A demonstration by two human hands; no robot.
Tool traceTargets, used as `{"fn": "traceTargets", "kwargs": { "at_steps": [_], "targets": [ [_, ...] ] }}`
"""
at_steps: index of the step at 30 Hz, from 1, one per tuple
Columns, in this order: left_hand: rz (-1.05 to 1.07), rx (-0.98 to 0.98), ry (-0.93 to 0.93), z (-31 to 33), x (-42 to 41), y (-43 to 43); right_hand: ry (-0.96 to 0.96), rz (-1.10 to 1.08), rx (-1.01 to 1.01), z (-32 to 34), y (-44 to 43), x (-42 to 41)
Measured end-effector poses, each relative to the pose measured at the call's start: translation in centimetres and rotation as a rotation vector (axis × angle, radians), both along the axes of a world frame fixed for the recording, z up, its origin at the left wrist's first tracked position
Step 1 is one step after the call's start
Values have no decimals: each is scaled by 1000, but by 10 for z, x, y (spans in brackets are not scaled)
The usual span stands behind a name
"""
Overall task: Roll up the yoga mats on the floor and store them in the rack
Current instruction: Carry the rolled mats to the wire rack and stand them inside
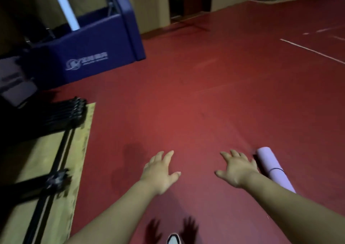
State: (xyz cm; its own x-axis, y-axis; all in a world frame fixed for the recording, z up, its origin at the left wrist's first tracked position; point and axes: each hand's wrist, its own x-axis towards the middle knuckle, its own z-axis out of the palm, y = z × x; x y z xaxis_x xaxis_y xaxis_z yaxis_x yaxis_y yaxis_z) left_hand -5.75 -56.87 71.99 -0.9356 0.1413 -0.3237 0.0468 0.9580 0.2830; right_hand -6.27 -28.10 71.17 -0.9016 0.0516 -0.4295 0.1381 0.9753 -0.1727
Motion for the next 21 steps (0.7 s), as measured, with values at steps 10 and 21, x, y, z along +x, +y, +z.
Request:
{"fn": "traceTargets", "kwargs": {
  "at_steps": [10, 21],
  "targets": [
    [-356, 39, -57, -1, -179, 129, -12, -379, 3, -5, 113, -80],
    [-386, 38, -146, -47, -294, 367, -100, -408, -42, -36, 335, -191]
  ]
}}
